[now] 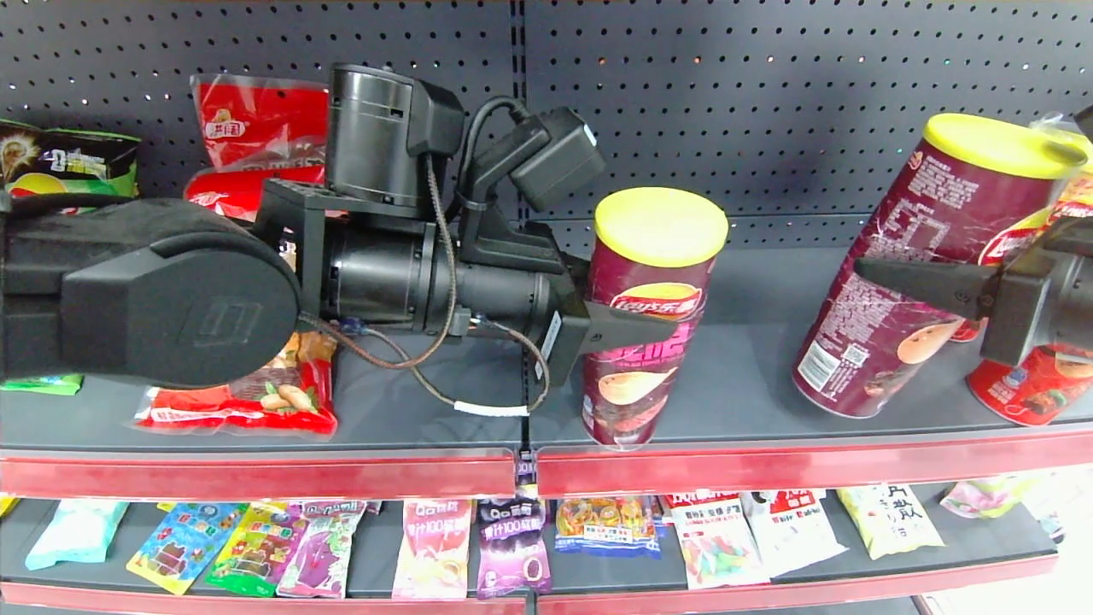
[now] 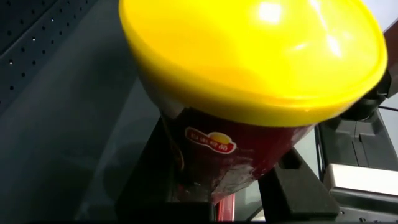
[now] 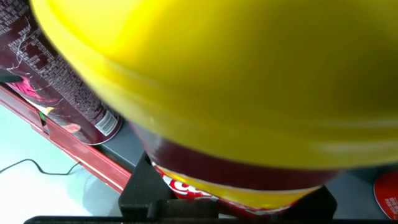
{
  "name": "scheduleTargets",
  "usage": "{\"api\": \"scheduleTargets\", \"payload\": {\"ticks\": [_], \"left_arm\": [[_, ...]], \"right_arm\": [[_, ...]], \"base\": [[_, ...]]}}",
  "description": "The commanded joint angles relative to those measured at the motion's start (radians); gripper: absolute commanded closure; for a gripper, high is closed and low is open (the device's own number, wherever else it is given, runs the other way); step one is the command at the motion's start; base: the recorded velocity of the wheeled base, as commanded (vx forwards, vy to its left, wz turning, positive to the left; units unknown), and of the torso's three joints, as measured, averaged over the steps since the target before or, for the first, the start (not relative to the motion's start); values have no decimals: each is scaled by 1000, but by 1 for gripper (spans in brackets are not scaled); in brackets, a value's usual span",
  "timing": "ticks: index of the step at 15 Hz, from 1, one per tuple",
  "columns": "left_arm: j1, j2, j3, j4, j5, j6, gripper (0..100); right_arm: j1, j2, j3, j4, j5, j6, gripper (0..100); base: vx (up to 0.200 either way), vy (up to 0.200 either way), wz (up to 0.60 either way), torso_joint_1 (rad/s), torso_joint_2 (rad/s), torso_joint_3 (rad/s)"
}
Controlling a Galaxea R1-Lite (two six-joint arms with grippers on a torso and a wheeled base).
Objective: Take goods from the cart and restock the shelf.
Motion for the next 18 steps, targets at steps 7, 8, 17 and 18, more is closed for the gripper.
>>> {"api": "scheduleTargets", "payload": {"ticks": [7, 8, 17, 18], "left_arm": [[-2, -4, 19, 1, 8, -7, 0], [-2, -15, 32, 1, 9, -7, 0], [24, -272, 354, -3, 112, -56, 0], [24, -286, 363, -3, 123, -69, 0]], "right_arm": [[81, 137, -135, 0, 2, 10, 100], [115, 166, -163, -2, 2, 25, 100], [215, 456, -361, -123, -7, 47, 100], [213, 463, -365, -121, -4, 45, 100]], "base": [[0, 0, 0, 0, 0, 0], [0, 0, 0, 0, 0, 0], [0, 0, 0, 0, 0, 0], [0, 0, 0, 0, 0, 0]]}}
